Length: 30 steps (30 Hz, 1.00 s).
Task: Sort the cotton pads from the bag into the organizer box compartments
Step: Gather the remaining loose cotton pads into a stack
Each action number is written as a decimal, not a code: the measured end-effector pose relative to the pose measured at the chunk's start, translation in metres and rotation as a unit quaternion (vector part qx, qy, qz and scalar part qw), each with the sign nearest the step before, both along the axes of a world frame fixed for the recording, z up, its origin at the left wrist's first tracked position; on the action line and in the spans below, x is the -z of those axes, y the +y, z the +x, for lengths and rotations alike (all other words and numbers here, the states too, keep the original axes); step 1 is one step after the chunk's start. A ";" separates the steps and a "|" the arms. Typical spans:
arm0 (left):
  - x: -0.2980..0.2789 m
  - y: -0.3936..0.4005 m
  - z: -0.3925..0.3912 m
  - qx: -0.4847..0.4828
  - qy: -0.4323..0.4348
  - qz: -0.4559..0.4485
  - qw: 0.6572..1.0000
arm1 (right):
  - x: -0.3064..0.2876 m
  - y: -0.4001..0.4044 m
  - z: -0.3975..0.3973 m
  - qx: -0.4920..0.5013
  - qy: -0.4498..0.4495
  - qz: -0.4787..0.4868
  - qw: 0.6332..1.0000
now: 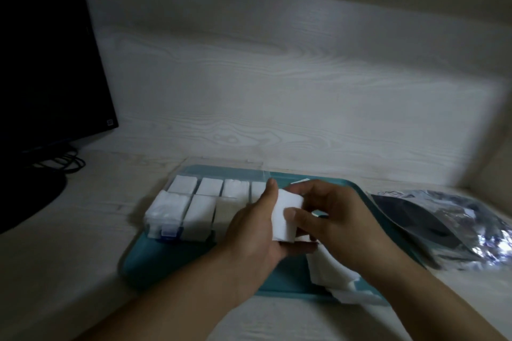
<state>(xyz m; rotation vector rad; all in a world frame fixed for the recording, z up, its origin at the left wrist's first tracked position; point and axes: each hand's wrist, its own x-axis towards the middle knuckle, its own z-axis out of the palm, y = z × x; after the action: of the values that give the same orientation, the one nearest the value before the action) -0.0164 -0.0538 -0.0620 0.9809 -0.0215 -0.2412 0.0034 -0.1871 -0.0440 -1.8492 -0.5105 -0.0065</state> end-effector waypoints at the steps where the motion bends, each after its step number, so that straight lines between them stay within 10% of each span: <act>1: 0.000 0.001 0.000 0.003 0.013 -0.009 1.000 | 0.001 0.002 -0.002 0.012 -0.029 -0.036 0.999; 5: -0.001 0.001 0.002 -0.018 0.050 -0.005 0.999 | 0.010 0.000 0.002 0.090 -0.220 -0.221 0.946; 20: -0.005 0.001 -0.002 -0.063 0.070 -0.024 0.995 | 0.013 -0.004 0.003 -0.062 -0.143 -0.154 0.976; 30: -0.003 0.003 -0.002 -0.033 0.069 -0.048 0.996 | 0.009 -0.005 0.001 -0.032 -0.258 -0.235 0.936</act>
<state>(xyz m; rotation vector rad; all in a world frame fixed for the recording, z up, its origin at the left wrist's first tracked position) -0.0187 -0.0509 -0.0589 0.8653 0.1252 -0.2444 0.0042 -0.1922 -0.0535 -2.3039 -1.0065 -0.3637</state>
